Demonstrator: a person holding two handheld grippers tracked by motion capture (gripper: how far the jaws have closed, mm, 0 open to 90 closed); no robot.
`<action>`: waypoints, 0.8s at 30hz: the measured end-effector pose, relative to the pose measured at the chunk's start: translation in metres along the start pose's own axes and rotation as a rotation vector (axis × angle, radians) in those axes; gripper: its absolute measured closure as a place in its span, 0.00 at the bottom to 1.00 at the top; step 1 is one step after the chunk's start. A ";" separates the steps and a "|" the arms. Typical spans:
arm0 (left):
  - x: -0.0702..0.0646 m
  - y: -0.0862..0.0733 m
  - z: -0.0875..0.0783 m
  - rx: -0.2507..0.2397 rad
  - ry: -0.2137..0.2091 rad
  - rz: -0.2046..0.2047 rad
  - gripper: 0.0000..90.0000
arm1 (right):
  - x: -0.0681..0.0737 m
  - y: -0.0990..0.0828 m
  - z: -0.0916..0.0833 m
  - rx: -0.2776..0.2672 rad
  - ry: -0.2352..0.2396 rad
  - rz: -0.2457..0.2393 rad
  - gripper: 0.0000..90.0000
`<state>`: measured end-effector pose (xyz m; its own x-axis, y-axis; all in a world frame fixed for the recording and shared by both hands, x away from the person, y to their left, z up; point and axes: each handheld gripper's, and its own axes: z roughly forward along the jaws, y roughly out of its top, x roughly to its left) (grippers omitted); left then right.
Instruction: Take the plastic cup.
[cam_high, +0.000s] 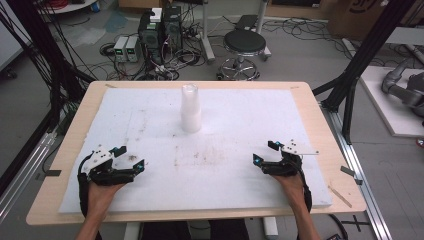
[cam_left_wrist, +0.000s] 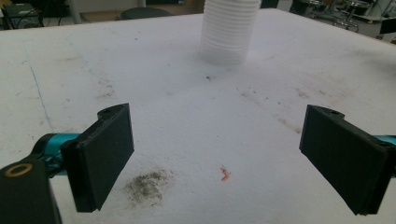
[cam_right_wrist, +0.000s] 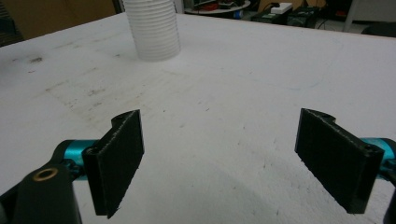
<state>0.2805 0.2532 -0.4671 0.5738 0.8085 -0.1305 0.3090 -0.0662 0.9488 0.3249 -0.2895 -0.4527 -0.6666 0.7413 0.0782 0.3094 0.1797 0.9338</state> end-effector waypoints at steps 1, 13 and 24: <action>0.000 0.000 0.000 0.002 0.000 -0.001 0.11 | 0.001 0.000 -0.001 -0.003 0.000 0.000 0.17; 0.003 0.000 0.001 0.013 -0.011 -0.020 0.11 | -0.002 -0.001 -0.002 -0.025 0.012 0.011 0.17; 0.005 0.001 0.000 0.002 -0.046 -0.012 0.11 | -0.002 -0.001 -0.001 -0.016 0.015 0.006 0.17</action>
<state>0.2832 0.2571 -0.4661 0.6046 0.7812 -0.1553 0.3178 -0.0578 0.9464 0.3249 -0.2918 -0.4529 -0.6745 0.7329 0.0888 0.3024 0.1646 0.9388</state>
